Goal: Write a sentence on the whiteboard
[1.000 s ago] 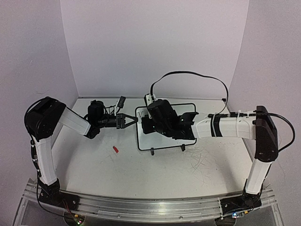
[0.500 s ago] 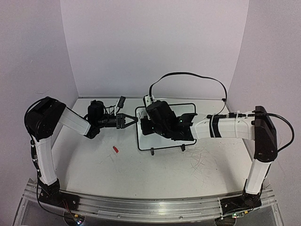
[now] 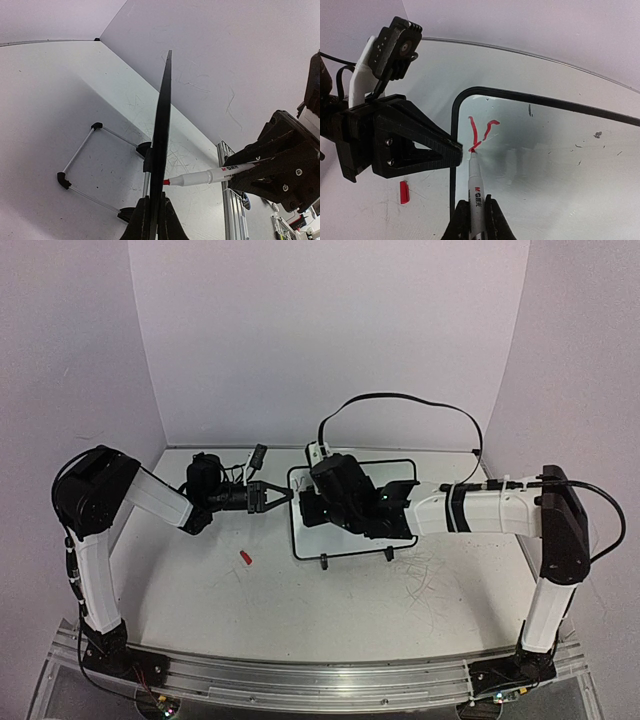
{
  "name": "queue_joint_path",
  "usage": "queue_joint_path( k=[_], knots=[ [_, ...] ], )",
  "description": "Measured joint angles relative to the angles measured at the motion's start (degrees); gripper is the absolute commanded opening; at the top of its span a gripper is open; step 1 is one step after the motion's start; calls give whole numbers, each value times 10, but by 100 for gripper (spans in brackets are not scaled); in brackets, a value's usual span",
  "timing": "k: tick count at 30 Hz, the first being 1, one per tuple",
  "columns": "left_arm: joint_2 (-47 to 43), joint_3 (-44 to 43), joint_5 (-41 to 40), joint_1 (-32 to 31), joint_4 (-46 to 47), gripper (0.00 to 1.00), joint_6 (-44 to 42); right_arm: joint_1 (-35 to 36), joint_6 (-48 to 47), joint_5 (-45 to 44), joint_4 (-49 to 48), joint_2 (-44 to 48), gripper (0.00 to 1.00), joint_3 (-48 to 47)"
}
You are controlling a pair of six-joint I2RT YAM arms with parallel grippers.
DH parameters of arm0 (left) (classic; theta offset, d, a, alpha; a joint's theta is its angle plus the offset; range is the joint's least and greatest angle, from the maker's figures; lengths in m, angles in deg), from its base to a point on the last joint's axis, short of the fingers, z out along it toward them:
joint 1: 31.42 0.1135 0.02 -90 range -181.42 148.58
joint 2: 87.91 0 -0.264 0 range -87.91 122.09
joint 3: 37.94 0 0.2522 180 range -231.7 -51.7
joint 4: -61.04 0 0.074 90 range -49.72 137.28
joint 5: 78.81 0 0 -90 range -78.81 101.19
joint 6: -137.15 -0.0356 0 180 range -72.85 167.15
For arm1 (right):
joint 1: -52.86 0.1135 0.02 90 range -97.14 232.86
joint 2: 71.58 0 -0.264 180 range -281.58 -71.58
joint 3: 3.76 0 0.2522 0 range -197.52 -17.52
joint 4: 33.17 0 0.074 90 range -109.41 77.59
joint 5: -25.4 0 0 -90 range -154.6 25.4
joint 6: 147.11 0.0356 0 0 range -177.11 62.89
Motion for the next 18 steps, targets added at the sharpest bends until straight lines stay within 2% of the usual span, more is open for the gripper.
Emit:
queue_joint_path(
  k=[18],
  knots=[
    [0, 0, 0, -1, 0, 0, 0, 15, 29, 7, 13, 0, 0, 27]
  ],
)
